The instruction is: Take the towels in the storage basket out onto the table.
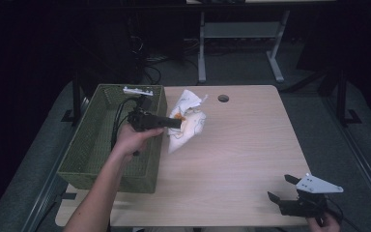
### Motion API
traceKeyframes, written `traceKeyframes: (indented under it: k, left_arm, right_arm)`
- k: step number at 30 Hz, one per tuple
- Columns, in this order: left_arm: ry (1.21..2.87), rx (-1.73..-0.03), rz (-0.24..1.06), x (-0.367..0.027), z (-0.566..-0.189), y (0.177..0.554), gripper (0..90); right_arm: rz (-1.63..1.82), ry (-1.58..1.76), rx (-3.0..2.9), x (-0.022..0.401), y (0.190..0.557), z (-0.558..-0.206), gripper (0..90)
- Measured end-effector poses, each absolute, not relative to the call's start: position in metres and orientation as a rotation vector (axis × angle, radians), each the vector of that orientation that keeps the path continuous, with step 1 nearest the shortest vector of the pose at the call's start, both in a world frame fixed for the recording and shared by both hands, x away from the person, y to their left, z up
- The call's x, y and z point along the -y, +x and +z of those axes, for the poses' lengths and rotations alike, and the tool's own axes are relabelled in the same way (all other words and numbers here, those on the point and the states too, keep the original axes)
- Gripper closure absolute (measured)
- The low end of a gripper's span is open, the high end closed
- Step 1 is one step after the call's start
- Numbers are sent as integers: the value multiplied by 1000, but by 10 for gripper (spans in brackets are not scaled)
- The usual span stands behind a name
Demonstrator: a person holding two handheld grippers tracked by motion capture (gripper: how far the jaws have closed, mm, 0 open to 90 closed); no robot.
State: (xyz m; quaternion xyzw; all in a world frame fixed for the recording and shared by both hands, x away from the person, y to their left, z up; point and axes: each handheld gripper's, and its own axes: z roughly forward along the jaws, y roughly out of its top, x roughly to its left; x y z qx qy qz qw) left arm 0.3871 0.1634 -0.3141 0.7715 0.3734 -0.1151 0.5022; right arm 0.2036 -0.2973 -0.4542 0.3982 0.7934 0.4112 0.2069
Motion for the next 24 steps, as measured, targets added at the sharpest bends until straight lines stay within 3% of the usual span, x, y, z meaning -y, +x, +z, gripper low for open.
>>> traceKeyframes:
  k: [24]
  left_arm:
    - [1905, -883, -295, -123, -329, 393, 776]
  right_arm:
    - [1156, 1109, -2197, 298, 204, -455, 139]
